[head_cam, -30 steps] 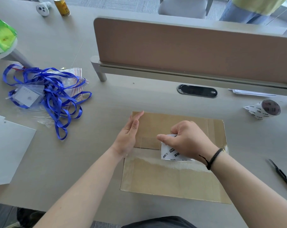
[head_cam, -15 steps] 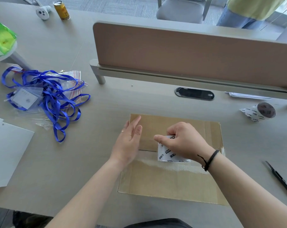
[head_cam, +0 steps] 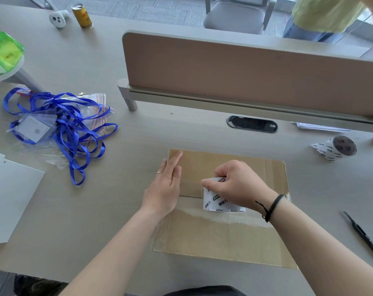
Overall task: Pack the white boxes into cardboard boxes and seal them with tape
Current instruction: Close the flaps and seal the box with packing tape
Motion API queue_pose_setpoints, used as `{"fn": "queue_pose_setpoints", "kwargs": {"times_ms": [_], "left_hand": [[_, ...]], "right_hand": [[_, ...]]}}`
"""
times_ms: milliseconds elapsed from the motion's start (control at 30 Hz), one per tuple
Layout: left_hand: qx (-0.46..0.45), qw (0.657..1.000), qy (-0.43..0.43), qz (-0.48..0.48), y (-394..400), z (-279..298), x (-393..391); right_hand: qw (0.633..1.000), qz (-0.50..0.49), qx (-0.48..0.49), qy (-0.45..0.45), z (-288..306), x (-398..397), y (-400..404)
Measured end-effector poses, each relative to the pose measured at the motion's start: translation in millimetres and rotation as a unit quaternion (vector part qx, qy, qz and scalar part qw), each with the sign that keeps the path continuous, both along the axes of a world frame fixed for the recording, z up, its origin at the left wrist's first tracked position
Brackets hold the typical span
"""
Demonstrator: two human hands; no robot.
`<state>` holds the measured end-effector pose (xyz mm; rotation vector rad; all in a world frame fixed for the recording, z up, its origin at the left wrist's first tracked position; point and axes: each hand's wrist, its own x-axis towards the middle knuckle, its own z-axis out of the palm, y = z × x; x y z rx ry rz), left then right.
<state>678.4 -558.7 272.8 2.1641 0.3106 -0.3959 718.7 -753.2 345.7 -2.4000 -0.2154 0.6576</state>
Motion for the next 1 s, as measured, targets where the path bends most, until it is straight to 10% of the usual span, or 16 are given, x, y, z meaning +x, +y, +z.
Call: {"fn": "queue_pose_setpoints", "kwargs": {"times_ms": [500,1000], "left_hand": [[0.338,0.935,-0.032,-0.106,-21,-1,9],[0.302,0.946,-0.03,-0.114,-36,-1,13]], "right_hand": [[1.0,0.009,-0.011,-0.018,-1,-1,8],[0.981,-0.075,0.169,0.067,-8,-7,-15]]}}
